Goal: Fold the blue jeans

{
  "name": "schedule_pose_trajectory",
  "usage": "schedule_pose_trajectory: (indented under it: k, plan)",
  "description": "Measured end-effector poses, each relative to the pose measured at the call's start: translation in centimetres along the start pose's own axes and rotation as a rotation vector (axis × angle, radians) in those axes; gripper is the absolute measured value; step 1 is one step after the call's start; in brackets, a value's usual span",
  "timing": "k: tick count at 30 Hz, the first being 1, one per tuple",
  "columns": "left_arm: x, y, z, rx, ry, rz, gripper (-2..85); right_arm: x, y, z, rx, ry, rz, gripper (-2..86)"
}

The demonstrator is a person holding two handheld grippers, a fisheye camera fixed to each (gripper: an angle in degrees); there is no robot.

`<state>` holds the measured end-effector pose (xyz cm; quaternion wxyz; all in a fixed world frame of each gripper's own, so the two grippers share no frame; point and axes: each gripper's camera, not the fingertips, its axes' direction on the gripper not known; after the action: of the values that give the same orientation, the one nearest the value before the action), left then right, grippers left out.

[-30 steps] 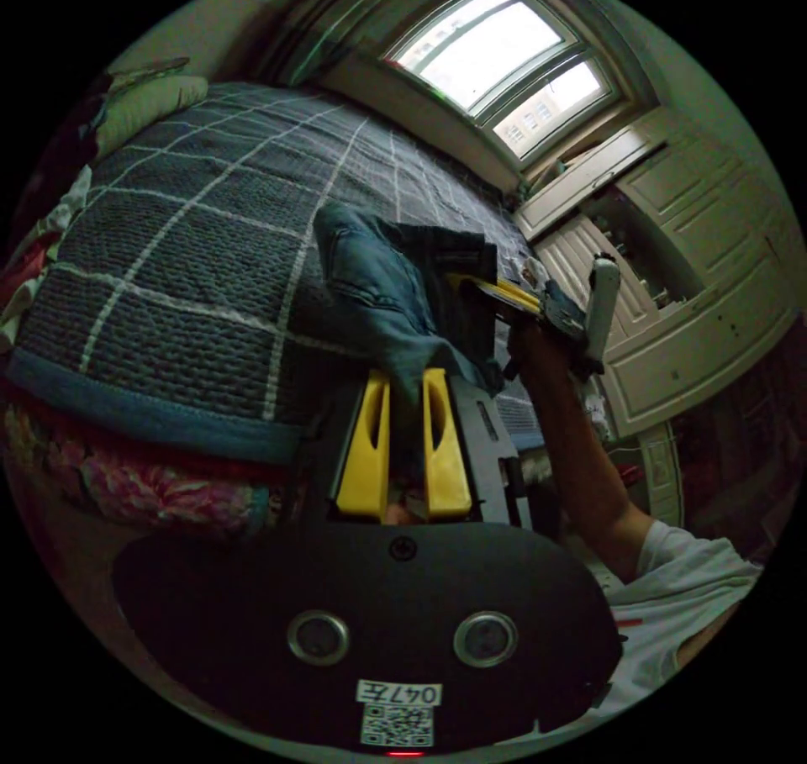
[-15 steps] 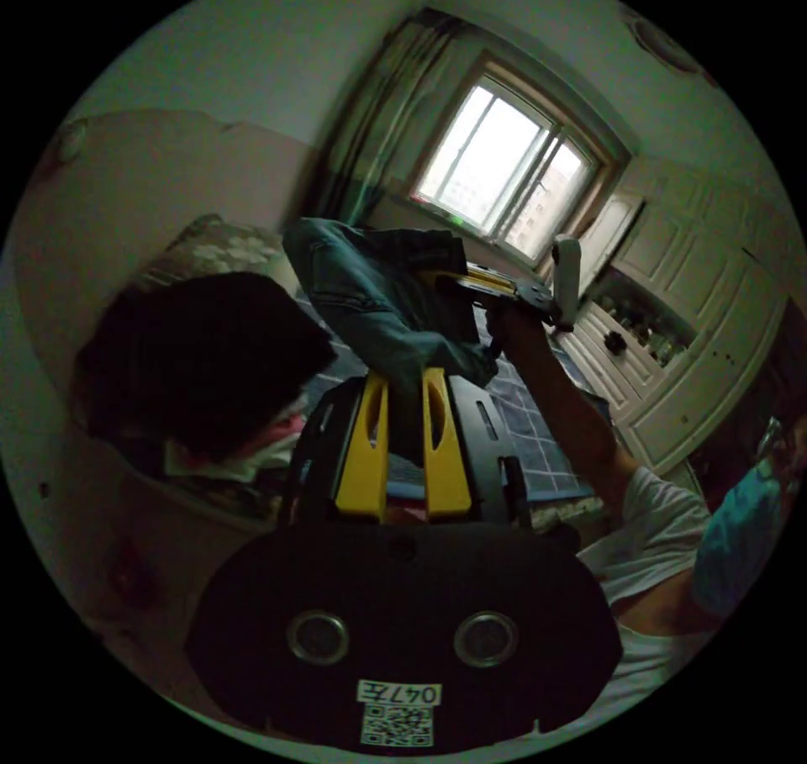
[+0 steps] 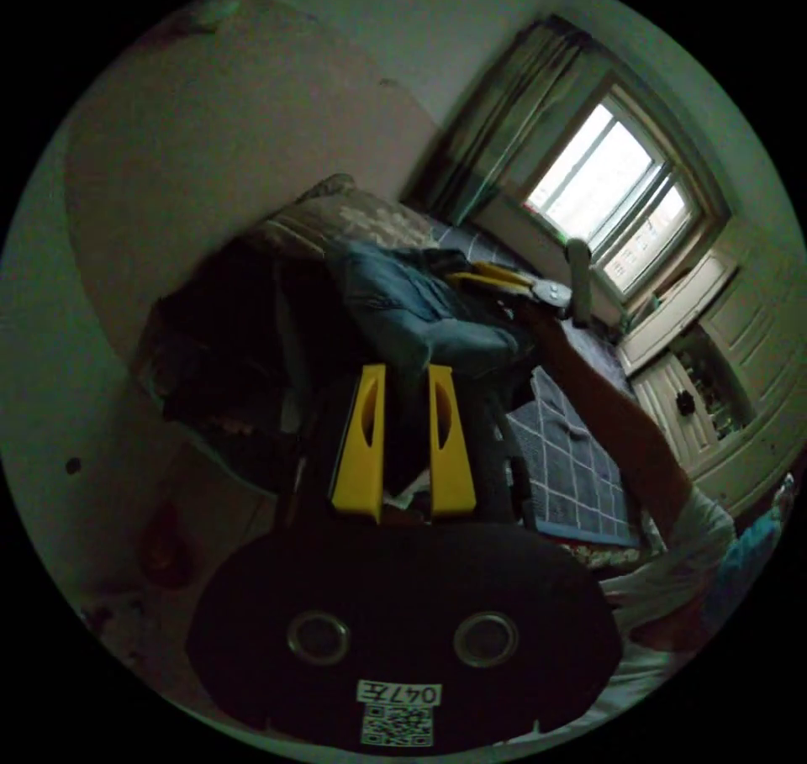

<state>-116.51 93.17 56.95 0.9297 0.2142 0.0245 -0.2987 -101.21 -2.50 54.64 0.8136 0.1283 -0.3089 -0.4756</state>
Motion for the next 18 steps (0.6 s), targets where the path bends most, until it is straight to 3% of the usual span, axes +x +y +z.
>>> schedule_pose_trajectory:
  k: [2, 5, 9, 14, 16, 18]
  plan:
    - [-0.8, 0.8, -4.8, 0.152, -0.103, -0.011, 0.9, 1.0, -0.2, -1.2, 0.06, 0.003, 0.029, 12.4]
    - [1.6, -0.2, -8.9, 0.266, -0.236, 0.061, -0.6, 2.5, -1.2, -4.9, 0.18, 0.044, 0.003, 7.0]
    - [6.6, -4.4, -7.3, 0.168, -0.192, 0.189, -0.9, -0.1, -5.3, -7.5, 0.23, -0.053, -0.075, 4.8]
    - [10.4, -7.3, 1.7, -0.152, -0.321, 0.211, -0.8, -4.2, -7.3, -3.6, 0.065, -0.052, -0.179, 2.3]
    - [10.9, -5.9, 2.8, -0.16, -0.29, 0.19, -0.8, -2.7, -5.6, -1.1, -0.059, 0.011, -0.149, 1.4]
    - [12.0, -4.6, 2.1, -0.074, -0.215, 0.186, -0.8, -0.2, -3.8, -1.2, -0.025, -0.148, -0.003, 1.2]
